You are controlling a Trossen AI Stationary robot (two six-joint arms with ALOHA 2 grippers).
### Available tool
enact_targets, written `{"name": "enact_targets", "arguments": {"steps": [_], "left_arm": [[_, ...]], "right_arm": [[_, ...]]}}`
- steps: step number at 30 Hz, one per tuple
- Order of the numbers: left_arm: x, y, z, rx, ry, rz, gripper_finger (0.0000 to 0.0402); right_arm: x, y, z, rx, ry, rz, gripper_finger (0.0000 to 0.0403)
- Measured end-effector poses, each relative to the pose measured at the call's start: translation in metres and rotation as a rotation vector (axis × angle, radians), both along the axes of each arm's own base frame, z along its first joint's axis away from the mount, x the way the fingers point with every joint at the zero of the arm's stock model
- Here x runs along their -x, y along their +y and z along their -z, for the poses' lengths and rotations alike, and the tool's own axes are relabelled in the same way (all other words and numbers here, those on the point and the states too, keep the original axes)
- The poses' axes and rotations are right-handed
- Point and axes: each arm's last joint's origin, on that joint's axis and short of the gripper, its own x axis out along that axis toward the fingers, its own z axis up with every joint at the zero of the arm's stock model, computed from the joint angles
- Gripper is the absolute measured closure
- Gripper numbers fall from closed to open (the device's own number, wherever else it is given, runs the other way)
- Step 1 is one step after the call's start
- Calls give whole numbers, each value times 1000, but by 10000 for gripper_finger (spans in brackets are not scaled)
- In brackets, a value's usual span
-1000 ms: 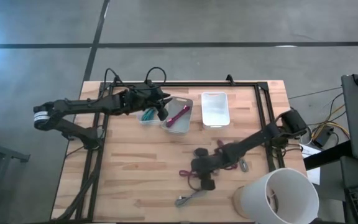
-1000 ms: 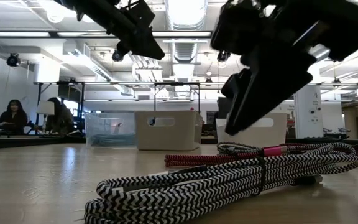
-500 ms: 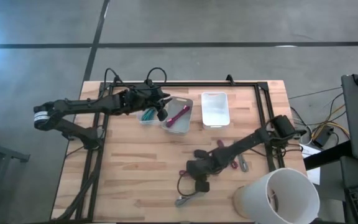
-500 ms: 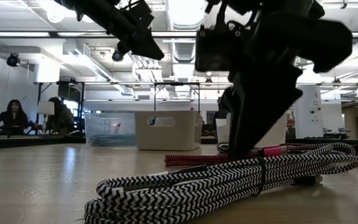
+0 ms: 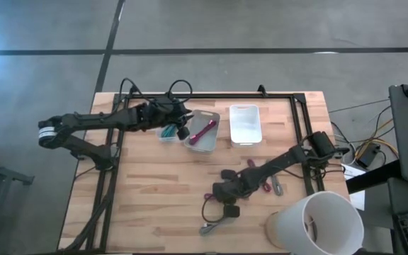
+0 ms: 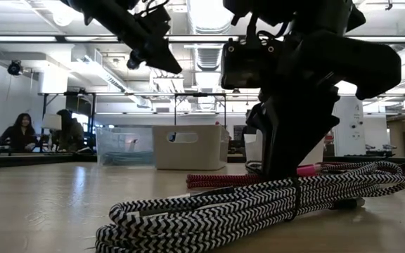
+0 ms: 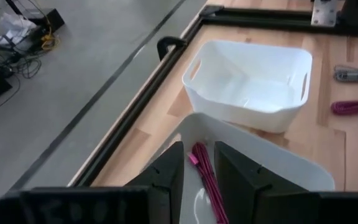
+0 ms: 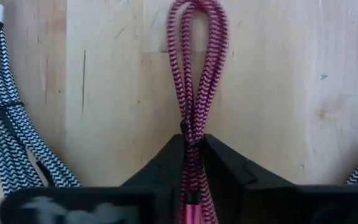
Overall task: Pick & Place USB Port
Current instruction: Put the left pink charger cable into the gray bin
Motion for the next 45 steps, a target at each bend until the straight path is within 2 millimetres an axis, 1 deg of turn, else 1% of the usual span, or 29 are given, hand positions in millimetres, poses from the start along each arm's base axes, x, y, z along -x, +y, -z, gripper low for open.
{"name": "enact_targets", "arguments": {"steps": [3, 4, 9, 12, 14, 17, 19, 23, 27, 31, 35, 39, 43, 45], "left_arm": [[1, 0, 5, 8, 26, 0, 309], [2, 0, 7, 9, 31, 0, 309], [2, 0, 8, 9, 34, 0, 309], [2, -1, 7, -4, 40, 7, 309], [3, -1, 6, -13, 39, 12, 309], [4, -1, 5, -15, 35, 12, 309], [4, -1, 5, -13, 36, 12, 309], [4, -1, 6, -5, 46, 9, 309], [4, -2, 5, -6, 42, 10, 309], [5, -2, 4, -4, 40, 9, 309], [10, -3, -2, -12, 17, 5, 309], [19, -5, -13, -41, -23, -30, 309], [29, -6, -23, -58, -61, -48, 309], [31, -7, -25, -59, -64, -47, 310]], "right_arm": [[0, -2, -3, -5, -6, 5, 381], [-1, -2, -6, -11, -7, 4, 385], [-12, -4, -24, -41, -56, 46, 384], [-14, -7, -33, -17, -28, 47, 384], [-15, -11, -38, -6, -5, 51, 384], [-17, -20, -51, 1, -5, 66, 384], [-18, -28, -63, 16, -38, 87, 384], [-18, -48, -83, 76, -109, 167, 385], [-15, -75, -106, 159, -190, 277, 385], [-13, -102, -118, 200, -230, 372, 385], [-15, -129, -123, 195, -254, 459, 383], [-21, -160, -121, 194, -291, 547, 380], [-32, -188, -120, 171, -399, 640, 379], [-38, -200, -120, 141, -465, 695, 379]]}}
